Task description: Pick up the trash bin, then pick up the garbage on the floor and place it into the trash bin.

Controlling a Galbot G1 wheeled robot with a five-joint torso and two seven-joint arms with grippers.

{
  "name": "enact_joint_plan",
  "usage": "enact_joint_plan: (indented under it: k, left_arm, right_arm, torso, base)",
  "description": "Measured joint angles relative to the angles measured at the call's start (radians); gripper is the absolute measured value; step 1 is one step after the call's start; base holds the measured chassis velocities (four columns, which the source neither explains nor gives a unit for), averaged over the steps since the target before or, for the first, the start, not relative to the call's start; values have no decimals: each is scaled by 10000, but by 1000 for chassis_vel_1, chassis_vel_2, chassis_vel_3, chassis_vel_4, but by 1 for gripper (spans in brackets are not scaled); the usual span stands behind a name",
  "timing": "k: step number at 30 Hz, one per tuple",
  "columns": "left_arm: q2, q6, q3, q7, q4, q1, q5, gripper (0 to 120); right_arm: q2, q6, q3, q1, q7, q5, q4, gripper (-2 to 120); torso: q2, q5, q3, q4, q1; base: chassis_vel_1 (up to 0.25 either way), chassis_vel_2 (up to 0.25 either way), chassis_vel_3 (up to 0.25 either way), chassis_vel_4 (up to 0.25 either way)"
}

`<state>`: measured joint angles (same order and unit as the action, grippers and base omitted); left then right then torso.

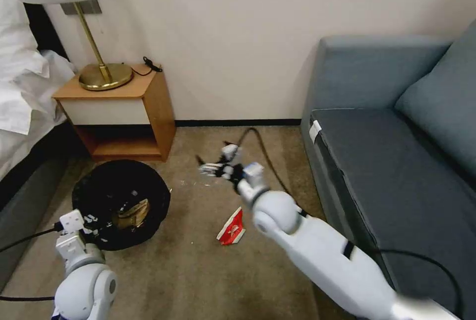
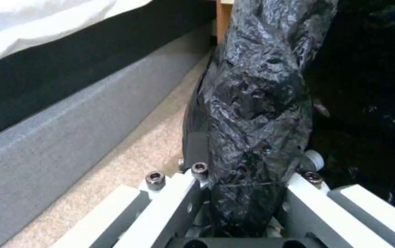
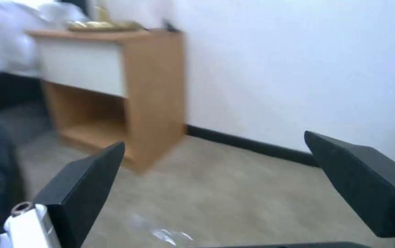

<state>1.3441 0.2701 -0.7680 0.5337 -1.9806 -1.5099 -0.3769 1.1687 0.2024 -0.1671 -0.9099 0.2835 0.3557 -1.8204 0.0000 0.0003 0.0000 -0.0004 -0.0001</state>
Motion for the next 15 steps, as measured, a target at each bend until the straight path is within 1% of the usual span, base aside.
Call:
enact_joint_plan:
  k: [1,2,4,9,11,12,13,14,15]
  left_arm:
    - [0,0,0,0,0,0,0,2]
    - [-8,-2,-1,-1,1,0,-14,2]
    - [-12,-11,-6,0,12,-6,-17,2]
    - [-22,-35,-21,1,20,-39,-18,2]
    - [-34,-41,-49,2,20,-72,-18,2]
    - [-34,-41,-49,2,20,-72,-18,2]
    - [-42,-46,-85,3,9,-112,-18,2]
    - [-42,-48,-111,5,-40,-167,-16,2]
    - [-42,-48,-111,5,-40,-167,-16,2]
  right_arm:
    - [0,0,0,0,0,0,0,100]
    - [-42,-97,466,-603,151,-326,-136,100]
    - [-31,-112,723,-1024,255,-418,-162,100]
    - [127,59,630,-1195,345,-238,105,100]
    - [291,566,416,-852,358,202,506,100]
    - [291,566,416,-852,358,202,506,100]
    - [352,1128,201,-455,297,613,908,100]
    - [337,2328,-124,172,217,1938,1300,100]
    - [337,2328,-124,172,217,1938,1300,100]
  torso:
    - [0,0,0,0,0]
    - [0,-1,-1,-1,0]
    - [0,-1,-1,0,1]
    - [0,-2,-1,3,0]
    - [0,-3,-1,4,0]
    - [0,-3,-1,4,0]
    - [0,-2,0,5,1]
    - [0,-4,0,5,0]
    - [0,-4,0,5,0]
  base:
    - [0,0,0,0]
    - [0,0,0,0]
    - [0,0,0,0]
    - [0,0,0,0]
    - [0,0,0,0]
    - [0,0,0,0]
    - [0,0,0,0]
    - [0,0,0,0]
    - [0,0,0,0]
